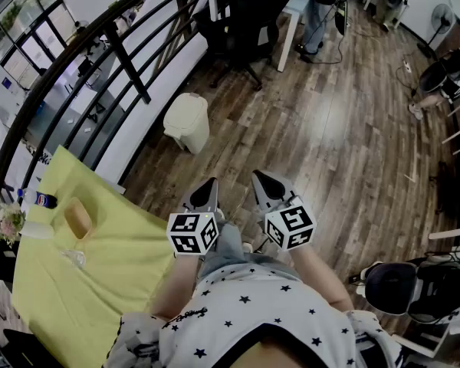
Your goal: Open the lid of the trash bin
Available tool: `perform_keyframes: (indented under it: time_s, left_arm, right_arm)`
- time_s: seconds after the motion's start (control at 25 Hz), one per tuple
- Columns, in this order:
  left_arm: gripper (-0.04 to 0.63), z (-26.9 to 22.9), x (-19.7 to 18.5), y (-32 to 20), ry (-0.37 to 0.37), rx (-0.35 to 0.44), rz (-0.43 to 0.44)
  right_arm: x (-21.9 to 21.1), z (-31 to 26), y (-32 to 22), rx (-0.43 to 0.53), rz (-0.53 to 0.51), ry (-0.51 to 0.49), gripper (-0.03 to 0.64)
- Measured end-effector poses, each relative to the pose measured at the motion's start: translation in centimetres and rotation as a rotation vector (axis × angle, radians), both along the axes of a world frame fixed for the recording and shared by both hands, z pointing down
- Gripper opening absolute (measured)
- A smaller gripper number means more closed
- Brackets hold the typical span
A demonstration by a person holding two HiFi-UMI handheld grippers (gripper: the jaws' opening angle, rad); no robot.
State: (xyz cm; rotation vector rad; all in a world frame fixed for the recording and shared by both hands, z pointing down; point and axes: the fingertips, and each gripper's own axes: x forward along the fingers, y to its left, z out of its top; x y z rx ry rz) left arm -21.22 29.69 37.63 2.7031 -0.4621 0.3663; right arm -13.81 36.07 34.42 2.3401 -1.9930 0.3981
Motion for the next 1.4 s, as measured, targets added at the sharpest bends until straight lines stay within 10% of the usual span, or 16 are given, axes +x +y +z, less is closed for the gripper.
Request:
perform_keyframes:
  time_s: [1.4]
  left_arm:
    - [0.012,-0.7,-3.4,-0.1,0.018,0.016,-0.151]
  right_arm:
    - [-1.9,2.8,3.0,-0.03,-0.057,-0.083,-0.008]
